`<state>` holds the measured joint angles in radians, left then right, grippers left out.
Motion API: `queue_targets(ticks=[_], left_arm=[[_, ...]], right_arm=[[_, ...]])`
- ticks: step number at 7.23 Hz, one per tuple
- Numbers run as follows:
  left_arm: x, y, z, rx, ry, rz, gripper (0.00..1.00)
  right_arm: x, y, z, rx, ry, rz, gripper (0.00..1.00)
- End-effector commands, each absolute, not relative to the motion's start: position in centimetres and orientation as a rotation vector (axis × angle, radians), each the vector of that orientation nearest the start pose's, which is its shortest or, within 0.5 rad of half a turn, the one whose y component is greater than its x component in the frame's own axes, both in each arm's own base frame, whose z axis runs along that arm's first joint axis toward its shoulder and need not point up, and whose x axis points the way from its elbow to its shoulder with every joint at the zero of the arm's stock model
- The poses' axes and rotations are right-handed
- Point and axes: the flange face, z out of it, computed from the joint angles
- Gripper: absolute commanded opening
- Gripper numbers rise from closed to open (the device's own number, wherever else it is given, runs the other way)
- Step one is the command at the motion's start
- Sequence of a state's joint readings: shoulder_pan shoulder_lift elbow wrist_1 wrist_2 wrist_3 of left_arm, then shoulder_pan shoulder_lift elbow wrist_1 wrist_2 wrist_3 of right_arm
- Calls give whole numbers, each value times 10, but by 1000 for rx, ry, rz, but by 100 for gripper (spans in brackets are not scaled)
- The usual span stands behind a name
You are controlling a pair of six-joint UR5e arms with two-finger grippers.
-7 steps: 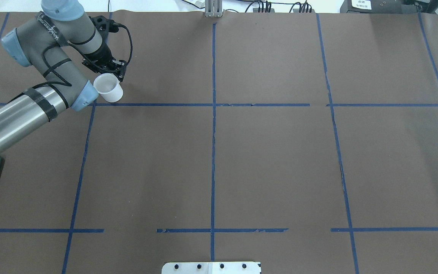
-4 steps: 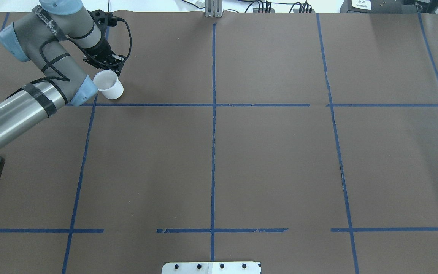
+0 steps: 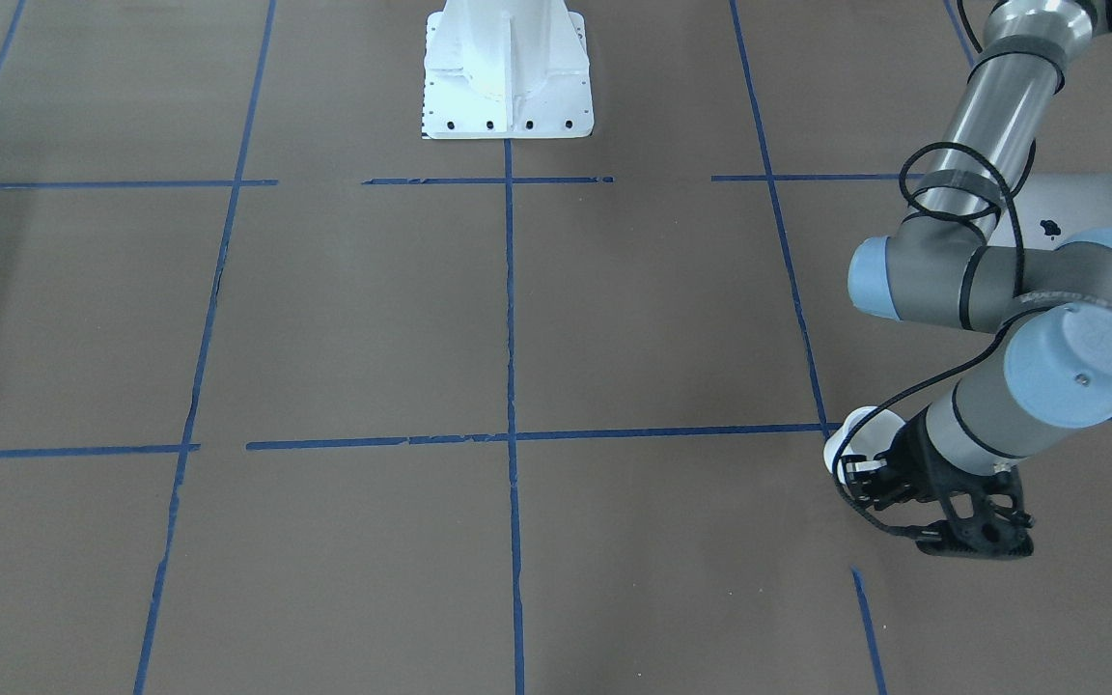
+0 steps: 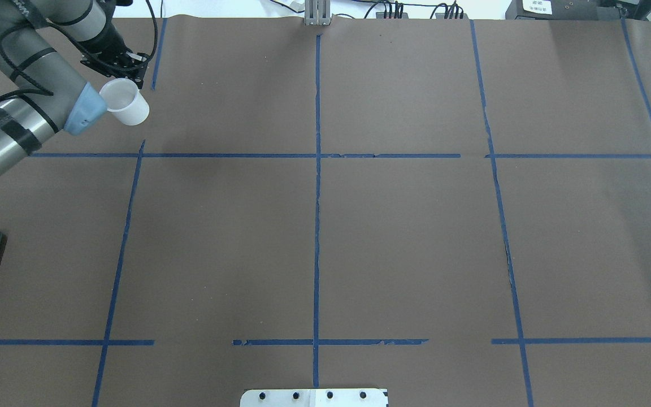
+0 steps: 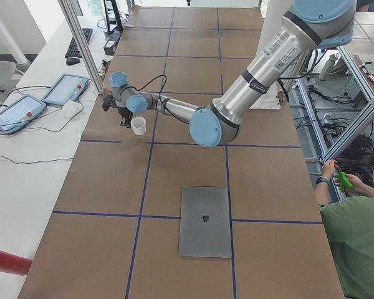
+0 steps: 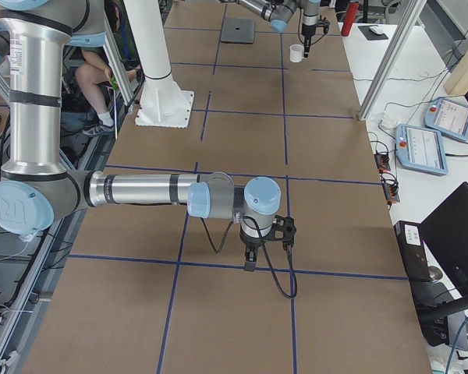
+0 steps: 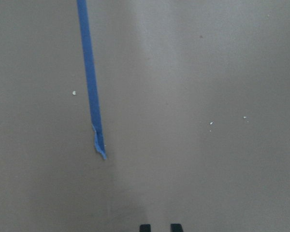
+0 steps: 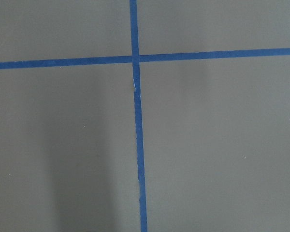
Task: Place cup on laptop
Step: 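Lift the white cup and carry it toward the silver laptop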
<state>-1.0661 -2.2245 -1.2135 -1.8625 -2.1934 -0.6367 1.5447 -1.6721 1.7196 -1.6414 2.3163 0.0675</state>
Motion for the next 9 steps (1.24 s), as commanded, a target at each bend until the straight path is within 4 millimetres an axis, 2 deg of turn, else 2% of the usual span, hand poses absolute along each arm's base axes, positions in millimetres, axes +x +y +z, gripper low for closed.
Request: queue_targets(ticks=[1,2,3,4,5,6,7,9], left_arm=[[228,-653,427,175,809,19,0],[198,-589,462,154,810,13,0],[156,-535,485,139,808,-15,0],[135,-498,504,118,794,-34,0],[114,-456,538,86,774,-41,0],[92,-422,573,86,761,-18,0],[82,-397,604,100,765,-11,0],[70,-368,689,128,781,-17,0]], right_arm=[[54,-448,642,-57,-744,48,100],[54,-448,642,-57,-744,48,100],[54,-448,642,-57,-744,48,100],[54,-448,642,-57,-744,48,100],[54,-448,642,-57,-744,48,100],[54,-448,642,-57,-744,48,100],[54,-448,642,-57,-744,48,100],[54,-448,642,-57,-742,48,100]])
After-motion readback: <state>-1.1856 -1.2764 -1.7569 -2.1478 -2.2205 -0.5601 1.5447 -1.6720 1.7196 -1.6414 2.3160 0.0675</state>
